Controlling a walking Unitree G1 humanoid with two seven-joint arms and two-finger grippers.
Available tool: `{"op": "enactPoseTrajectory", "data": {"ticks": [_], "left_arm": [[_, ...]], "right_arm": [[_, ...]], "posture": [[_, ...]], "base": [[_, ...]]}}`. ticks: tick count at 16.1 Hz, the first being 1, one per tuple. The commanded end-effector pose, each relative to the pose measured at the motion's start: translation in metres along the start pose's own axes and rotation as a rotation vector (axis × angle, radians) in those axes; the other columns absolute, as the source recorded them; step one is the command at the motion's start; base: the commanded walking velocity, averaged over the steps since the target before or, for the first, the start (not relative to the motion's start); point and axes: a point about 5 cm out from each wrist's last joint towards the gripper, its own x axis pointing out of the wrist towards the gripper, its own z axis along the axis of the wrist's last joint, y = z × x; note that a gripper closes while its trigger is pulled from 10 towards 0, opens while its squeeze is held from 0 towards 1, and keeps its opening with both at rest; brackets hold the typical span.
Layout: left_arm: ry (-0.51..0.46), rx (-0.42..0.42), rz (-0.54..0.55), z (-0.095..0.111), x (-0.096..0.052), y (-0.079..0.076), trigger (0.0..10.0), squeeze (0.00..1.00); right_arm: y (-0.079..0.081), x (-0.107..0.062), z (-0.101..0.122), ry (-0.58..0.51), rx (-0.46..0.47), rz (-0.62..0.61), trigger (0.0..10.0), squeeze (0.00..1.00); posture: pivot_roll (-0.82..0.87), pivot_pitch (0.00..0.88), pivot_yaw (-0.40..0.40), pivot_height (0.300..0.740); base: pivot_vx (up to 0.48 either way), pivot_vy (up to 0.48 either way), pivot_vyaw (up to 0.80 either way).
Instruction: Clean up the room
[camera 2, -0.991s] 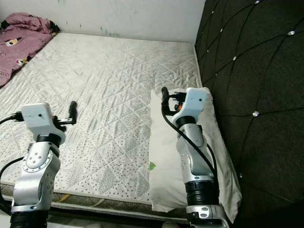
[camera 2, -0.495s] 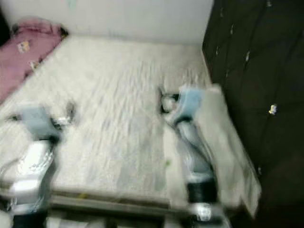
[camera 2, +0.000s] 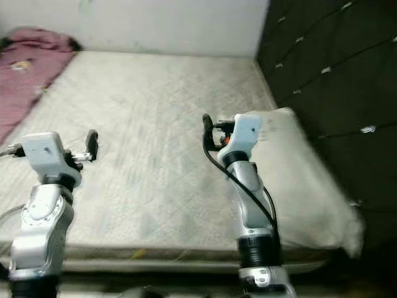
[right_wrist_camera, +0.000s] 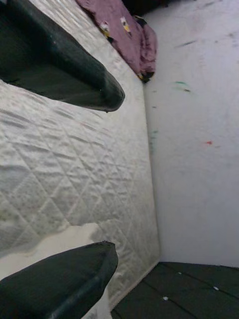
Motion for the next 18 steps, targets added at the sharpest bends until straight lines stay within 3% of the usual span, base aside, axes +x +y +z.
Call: {"op": "enactPoseTrajectory", "data": {"ticks": [1,7,18], "left_arm": [[-0.006,-0.015,-0.016,0.0022,0.0009,-0.0024,10.0,0.0],[-0.022,-0.061,-0.043,0.0047,-0.001,-0.0054,10.0,0.0],[-0.027,-0.073,-0.023,0.0051,-0.0009,-0.0044,10.0,0.0]], "right_arm": [[-0.0024,0.0015,0.0046,-0.014,-0.005,-0.008,10.0,0.0],[-0.0014,0.0025,-0.0005,0.02,-0.044,-0.01,10.0,0.0],[0.0043,0.003,0.0003,0.027,-0.042,0.062,10.0,0.0]], "posture": [[-0.06,0.0,0.004,0.74],[-0.06,0.0,0.003,0.74],[-0.07,0.0,-0.006,0.74]], "base": [[0.0,0.48,0.0],[0.0,0.48,0.0],[0.0,0.029,0.0]]}}
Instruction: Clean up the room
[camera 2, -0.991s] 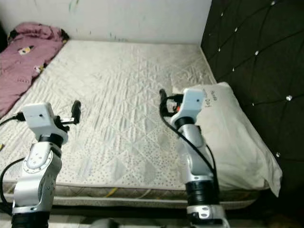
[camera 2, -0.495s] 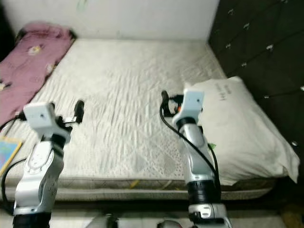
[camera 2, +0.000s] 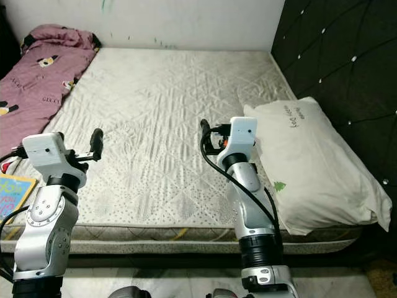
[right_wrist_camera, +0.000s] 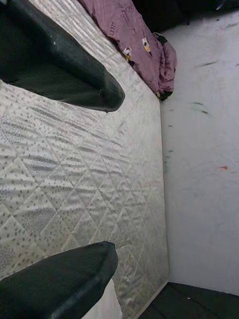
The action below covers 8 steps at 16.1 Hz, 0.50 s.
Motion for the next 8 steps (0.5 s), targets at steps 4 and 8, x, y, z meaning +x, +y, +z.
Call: {"op": "enactPoseTrajectory", "data": {"ticks": [4,8], "left_arm": [[0.004,-0.017,0.004,0.0005,0.0008,0.0001,10.0,0.0],[0.006,-0.021,-0.002,0.0001,-0.0001,-0.001,10.0,0.0]], "right_arm": [[0.002,0.001,0.0036,-0.001,-0.007,0.028,10.0,0.0],[0.001,0.0003,0.0032,-0.001,-0.001,0.031,10.0,0.0]], "posture": [[-0.07,0.0,-0.008,0.74],[-0.07,0.0,-0.008,0.74]], "base": [[0.0,0.48,0.0],[0.0,0.48,-0.75]]}}
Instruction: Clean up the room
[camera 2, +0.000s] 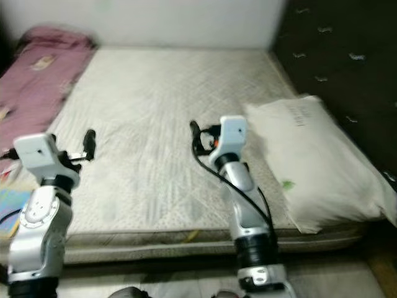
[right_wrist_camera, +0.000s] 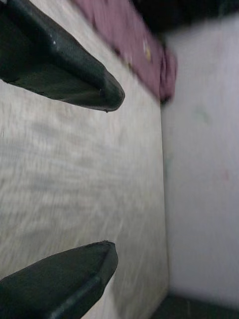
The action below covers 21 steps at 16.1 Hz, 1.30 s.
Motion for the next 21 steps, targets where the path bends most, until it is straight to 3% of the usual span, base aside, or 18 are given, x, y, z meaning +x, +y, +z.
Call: {"op": "enactPoseTrajectory", "data": {"ticks": [1,16,21], "left_arm": [[0.009,-0.004,-0.018,-0.0005,0.0003,-0.0045,10.0,0.0],[0.003,-0.001,-0.009,0.0007,0.0019,-0.0038,10.0,0.0],[-0.022,-0.01,-0.038,0.0037,0.0007,-0.0053,10.0,0.0]], "right_arm": [[-0.0055,-0.0014,0.0024,-0.007,0.003,-0.017,10.0,0.0],[-0.0056,0.0003,0.0006,0.009,-0.006,-0.016,10.0,0.0],[-0.0044,0.0012,-0.0004,0.018,-0.019,0.0,10.0,0.0]], "posture": [[-0.07,0.0,-0.008,0.74],[-0.07,0.0,-0.005,0.74],[-0.07,0.0,-0.009,0.74]], "base": [[0.0,0.48,0.0],[0.0,0.48,0.0],[0.0,0.0,0.0]]}}
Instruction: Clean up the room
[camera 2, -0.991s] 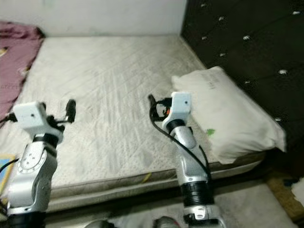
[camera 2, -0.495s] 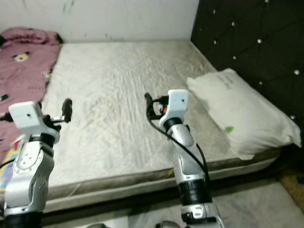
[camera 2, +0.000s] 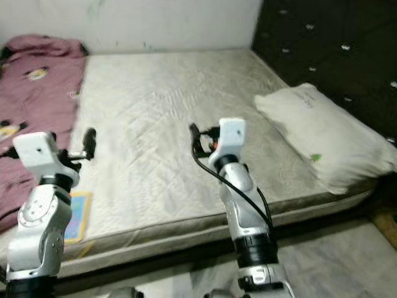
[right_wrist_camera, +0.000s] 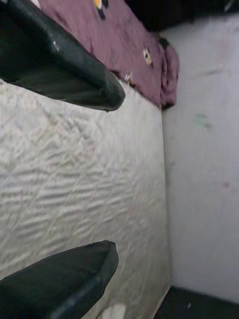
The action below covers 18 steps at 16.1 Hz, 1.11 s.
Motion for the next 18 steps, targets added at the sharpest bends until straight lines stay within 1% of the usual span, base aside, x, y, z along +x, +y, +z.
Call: {"op": "enactPoseTrajectory", "data": {"ticks": [1,14,18], "left_arm": [[-0.011,-0.011,-0.037,0.0015,0.0,-0.0079,10.0,0.0],[-0.013,-0.009,-0.053,0.0017,-0.0004,-0.0087,10.0,0.0],[0.003,-0.001,-0.032,-0.0004,0.0004,-0.0089,10.0,0.0]], "right_arm": [[-0.0099,-0.0025,0.0005,0.002,-0.014,-0.026,10.0,0.0],[-0.0094,-0.0019,0.0001,0.002,-0.012,-0.021,10.0,0.0],[-0.01,-0.0019,-0.0008,0.005,-0.011,-0.023,10.0,0.0]], "posture": [[-0.07,0.0,-0.009,0.74],[-0.07,0.0,-0.01,0.74],[-0.07,0.0,-0.008,0.74]], "base": [[0.0,0.0,0.0],[0.346,0.0,0.0],[0.0,0.0,0.0]]}}
